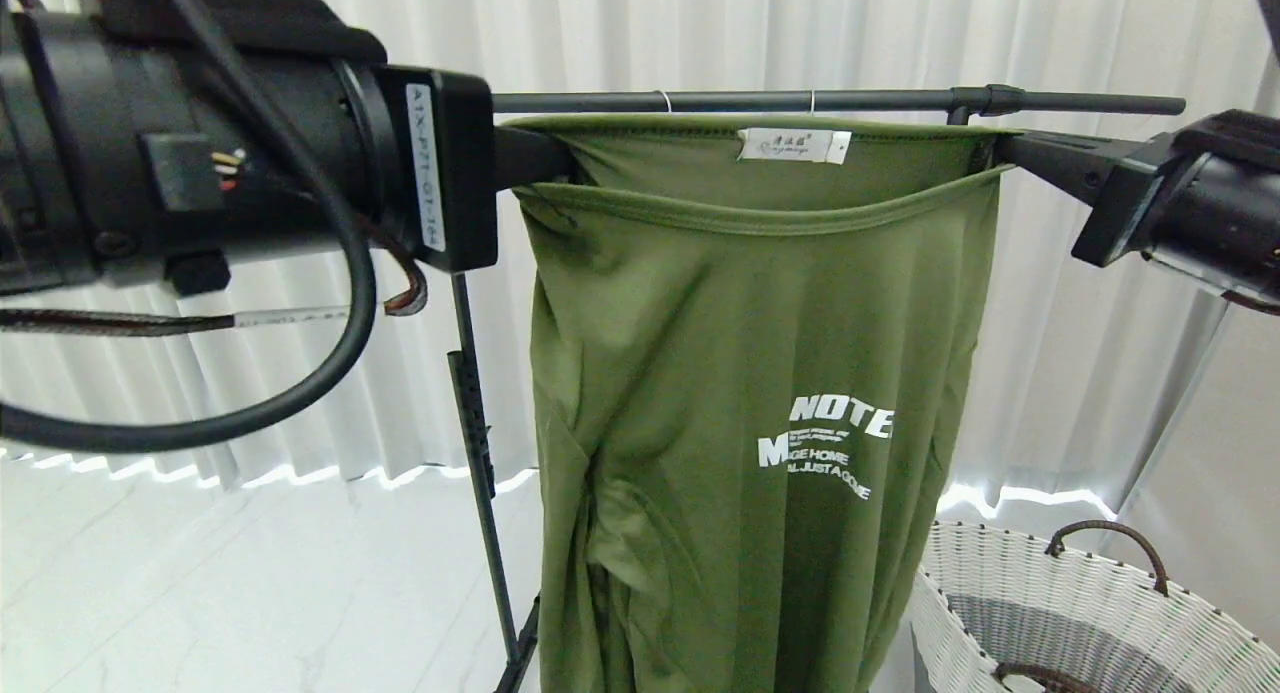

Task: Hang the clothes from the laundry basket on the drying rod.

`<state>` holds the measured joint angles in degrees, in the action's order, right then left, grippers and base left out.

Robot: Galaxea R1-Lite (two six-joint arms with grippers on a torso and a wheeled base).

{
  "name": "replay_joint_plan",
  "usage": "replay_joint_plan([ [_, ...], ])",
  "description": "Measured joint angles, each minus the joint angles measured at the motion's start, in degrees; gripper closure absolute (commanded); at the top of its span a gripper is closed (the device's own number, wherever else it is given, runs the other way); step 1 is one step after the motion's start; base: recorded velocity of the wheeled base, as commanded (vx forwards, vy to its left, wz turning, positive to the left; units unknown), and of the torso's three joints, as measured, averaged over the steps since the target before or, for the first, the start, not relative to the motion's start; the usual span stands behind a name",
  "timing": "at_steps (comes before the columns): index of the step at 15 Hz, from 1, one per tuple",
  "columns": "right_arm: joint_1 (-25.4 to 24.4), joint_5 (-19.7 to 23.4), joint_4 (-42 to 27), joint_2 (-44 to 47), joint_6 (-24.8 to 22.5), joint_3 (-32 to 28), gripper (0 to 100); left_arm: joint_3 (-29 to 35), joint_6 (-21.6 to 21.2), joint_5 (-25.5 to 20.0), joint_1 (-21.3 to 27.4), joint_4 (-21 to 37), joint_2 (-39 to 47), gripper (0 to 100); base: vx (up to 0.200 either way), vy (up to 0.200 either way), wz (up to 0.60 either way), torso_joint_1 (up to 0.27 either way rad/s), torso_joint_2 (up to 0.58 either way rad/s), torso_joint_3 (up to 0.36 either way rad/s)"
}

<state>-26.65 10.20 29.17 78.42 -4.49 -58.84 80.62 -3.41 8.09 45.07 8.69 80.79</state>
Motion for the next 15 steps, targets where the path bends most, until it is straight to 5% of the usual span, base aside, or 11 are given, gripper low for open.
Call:
replay_joint_plan([
  [5,0.7,0.1,-2.4,-6.0,0.0,9.4,100,-3.8,0.5,-0.1,1.1,0.0,3.0,100,0.000,0.000,0.00,0.000,0.00,0.000],
  [15,0.7,0.1,-1.8,-9.8,0.3,15.0,100,-7.8,0.5,1.5,2.3,-0.2,2.5,100,0.000,0.000,0.00,0.000,0.00,0.000],
])
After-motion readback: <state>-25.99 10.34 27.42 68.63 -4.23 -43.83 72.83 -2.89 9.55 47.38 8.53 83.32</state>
